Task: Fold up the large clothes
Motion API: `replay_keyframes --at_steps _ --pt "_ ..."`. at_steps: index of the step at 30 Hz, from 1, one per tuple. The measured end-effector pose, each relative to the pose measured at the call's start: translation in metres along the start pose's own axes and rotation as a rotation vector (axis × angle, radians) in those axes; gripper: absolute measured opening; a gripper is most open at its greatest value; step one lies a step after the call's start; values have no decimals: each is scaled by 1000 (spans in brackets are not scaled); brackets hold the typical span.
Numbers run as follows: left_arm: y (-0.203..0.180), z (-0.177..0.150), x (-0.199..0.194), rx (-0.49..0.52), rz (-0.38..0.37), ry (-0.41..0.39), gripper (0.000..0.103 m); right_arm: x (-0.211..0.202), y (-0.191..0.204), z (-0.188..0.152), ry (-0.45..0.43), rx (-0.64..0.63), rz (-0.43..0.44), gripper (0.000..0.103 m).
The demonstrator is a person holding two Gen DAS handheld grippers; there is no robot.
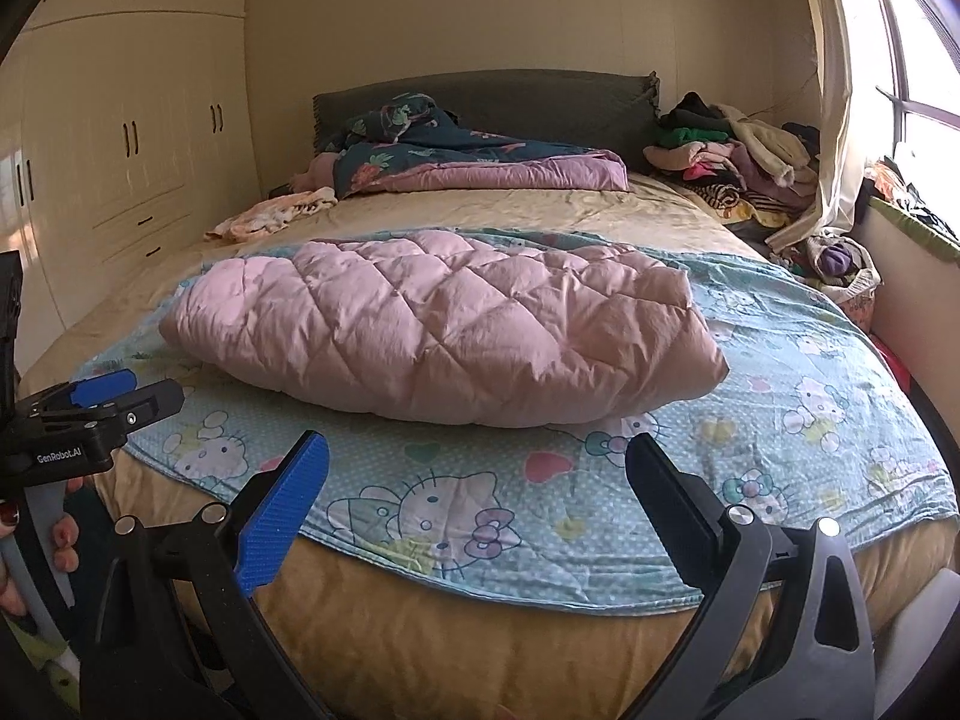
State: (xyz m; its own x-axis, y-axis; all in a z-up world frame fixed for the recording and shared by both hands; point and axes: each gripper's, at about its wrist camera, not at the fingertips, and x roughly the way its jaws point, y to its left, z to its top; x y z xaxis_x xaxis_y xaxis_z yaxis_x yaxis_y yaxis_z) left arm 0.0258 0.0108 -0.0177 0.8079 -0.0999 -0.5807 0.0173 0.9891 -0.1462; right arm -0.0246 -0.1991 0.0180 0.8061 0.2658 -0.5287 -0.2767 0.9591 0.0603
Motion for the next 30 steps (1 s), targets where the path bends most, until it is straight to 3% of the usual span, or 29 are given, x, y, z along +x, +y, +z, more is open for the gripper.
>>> replay_keyframes --at_steps 30 --pt "3 0 -2 -5 7 3 94 -1 0 0 -1 1 0 99"
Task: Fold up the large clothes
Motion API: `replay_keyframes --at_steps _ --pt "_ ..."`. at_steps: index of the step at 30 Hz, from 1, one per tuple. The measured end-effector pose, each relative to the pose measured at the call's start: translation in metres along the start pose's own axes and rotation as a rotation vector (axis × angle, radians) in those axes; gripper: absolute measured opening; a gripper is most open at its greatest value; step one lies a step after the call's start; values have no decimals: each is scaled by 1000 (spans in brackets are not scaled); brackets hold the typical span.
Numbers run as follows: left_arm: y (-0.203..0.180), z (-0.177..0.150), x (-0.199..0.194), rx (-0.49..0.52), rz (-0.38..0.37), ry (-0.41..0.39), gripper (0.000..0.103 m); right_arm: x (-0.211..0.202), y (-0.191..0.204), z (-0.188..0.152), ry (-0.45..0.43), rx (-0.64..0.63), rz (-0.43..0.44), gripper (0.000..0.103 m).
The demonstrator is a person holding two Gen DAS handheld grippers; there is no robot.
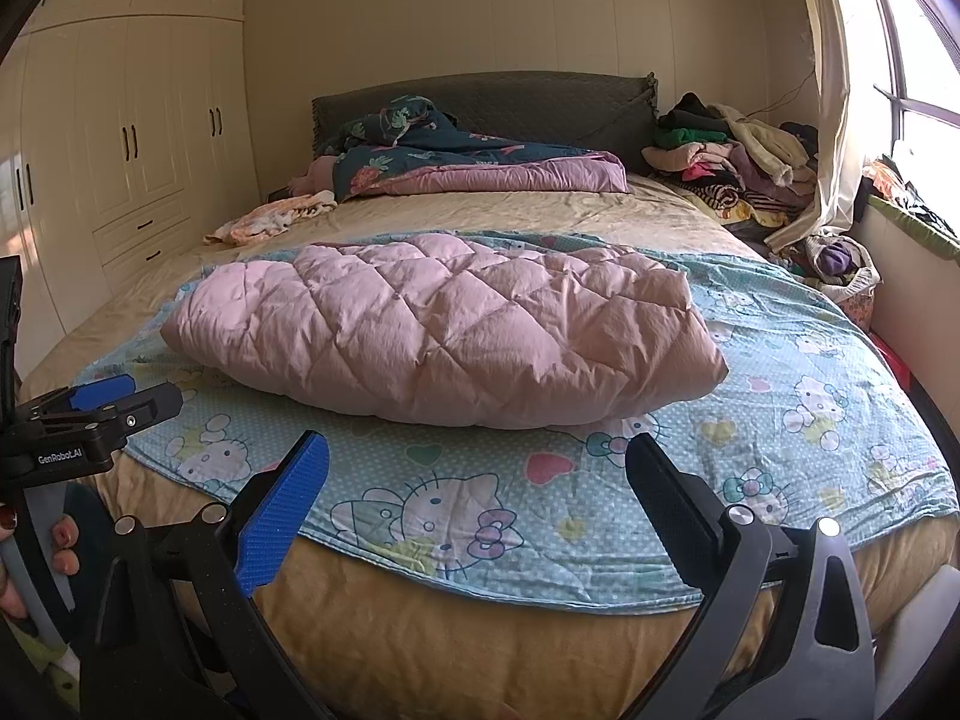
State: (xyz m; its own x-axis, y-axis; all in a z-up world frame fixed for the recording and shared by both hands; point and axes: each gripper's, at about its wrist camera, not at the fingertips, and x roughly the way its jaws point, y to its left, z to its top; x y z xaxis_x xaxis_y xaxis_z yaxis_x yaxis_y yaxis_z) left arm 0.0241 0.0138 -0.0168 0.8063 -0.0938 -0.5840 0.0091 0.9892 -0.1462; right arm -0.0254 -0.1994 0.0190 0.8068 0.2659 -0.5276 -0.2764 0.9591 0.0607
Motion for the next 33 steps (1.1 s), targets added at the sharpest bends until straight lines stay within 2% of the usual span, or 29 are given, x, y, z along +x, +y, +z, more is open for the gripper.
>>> replay_keyframes --at_steps 33 --pt "0 0 -1 0 2 0 94 -2 3 2 -5 -1 -4 99"
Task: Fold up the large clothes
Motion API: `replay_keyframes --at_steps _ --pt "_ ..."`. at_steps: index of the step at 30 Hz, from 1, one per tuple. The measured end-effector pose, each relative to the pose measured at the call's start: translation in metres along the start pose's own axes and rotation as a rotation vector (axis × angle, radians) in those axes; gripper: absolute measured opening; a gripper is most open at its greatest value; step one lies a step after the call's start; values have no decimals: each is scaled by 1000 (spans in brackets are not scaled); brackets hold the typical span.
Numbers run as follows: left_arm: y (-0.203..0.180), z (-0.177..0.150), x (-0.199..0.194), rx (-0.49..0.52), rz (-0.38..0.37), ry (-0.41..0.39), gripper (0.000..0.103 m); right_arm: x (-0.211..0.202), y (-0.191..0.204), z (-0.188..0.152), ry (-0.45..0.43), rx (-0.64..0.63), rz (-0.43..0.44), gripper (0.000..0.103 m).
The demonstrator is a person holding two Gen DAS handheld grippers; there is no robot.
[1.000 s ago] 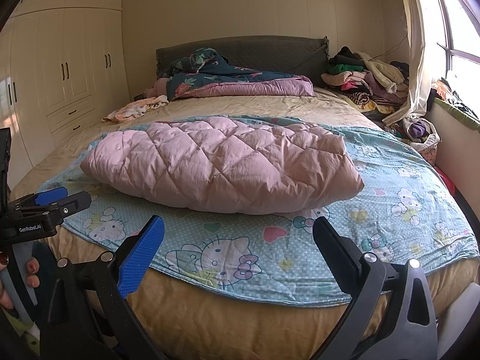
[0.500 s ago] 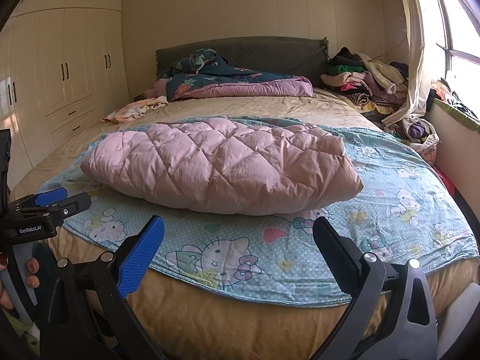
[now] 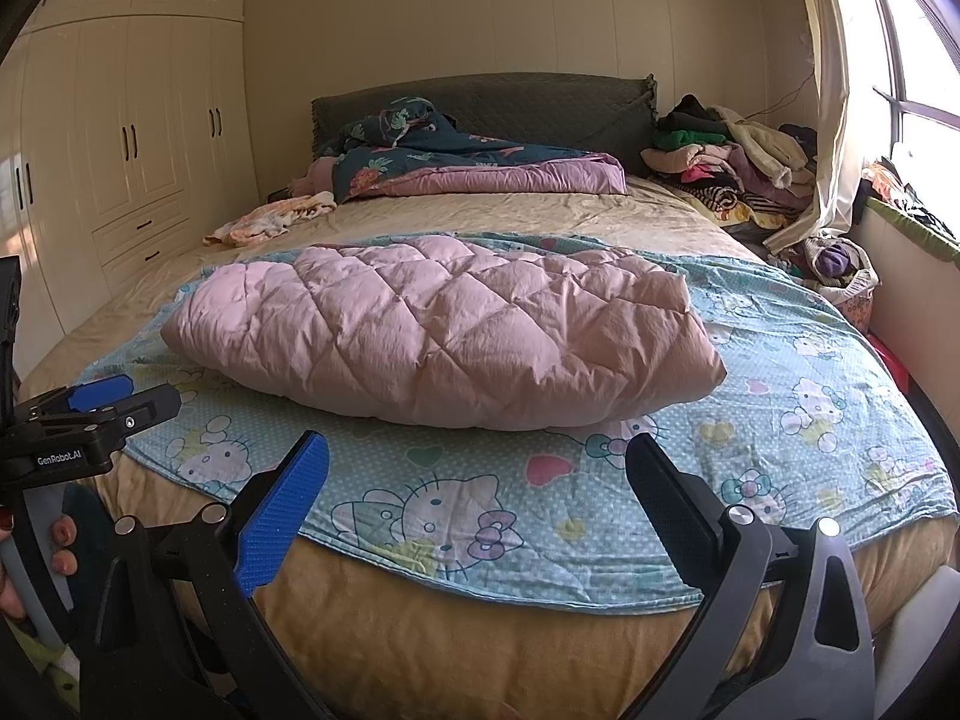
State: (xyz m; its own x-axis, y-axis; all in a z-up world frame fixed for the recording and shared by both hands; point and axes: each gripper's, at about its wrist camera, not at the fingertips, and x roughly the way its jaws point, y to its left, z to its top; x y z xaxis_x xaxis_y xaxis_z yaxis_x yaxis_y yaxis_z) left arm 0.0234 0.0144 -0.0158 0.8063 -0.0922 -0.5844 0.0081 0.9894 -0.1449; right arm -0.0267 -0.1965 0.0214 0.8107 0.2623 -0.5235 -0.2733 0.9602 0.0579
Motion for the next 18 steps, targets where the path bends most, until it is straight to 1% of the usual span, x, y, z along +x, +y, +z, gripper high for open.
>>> replay_keyframes --at_steps 18 --pt "0 -1 -2 2 -3 3 94 1 0 -1 4 -1 -3 99"
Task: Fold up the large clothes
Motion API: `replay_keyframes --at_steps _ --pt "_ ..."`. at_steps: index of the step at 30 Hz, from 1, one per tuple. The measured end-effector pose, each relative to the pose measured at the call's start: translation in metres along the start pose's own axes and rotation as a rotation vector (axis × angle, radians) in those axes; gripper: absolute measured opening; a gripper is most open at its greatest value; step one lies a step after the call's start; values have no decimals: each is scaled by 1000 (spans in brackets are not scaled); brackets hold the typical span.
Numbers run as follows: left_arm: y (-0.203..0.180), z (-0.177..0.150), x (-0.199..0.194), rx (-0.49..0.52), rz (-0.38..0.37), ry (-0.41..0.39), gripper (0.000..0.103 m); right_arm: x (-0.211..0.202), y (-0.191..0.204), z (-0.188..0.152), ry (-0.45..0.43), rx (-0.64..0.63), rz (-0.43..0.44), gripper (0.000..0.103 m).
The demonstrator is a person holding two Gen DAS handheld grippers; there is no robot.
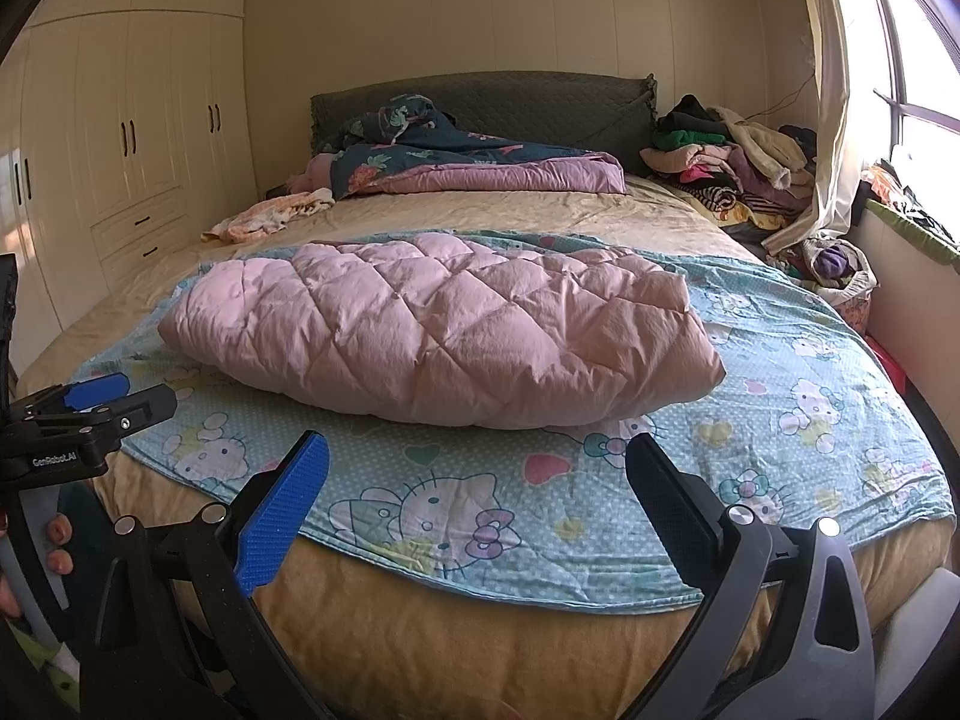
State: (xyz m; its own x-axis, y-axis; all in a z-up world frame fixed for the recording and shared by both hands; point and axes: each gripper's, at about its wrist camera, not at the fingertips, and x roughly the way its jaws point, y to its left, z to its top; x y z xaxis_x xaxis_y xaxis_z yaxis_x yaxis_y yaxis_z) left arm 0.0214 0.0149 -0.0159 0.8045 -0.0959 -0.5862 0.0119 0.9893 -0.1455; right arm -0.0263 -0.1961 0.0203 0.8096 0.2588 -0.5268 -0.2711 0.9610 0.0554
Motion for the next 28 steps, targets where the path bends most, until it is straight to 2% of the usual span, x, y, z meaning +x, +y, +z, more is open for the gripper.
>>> replay_keyframes --at_steps 10,12,14,16,19,21,23,25,26,28 --pt "6 -1 2 13 18 14 94 -6 -11 -1 -11 -4 -58 99" --pt "9 -2 4 10 22 27 94 -7 -22 -1 -5 17 -77 99" --pt "14 -3 8 3 35 48 94 -7 -39 -3 15 33 -142 99" --pt "22 -2 14 -18 55 85 94 -10 -58 -4 23 75 -171 99" --pt "41 3 19 -61 106 86 94 -22 -106 -10 15 153 -285 99" --pt "66 11 25 -117 144 85 94 -36 -157 -20 17 254 -391 99" --pt "110 24 34 -215 218 83 94 -51 -210 -38 17 358 -499 99" --pt "148 35 42 -265 278 85 94 -65 -278 -68 61 446 -712 99" --pt "177 43 47 -305 348 85 94 -70 -306 -84 90 490 -788 99" --pt "223 54 55 -358 429 75 94 -84 -364 -118 138 588 -920 99"
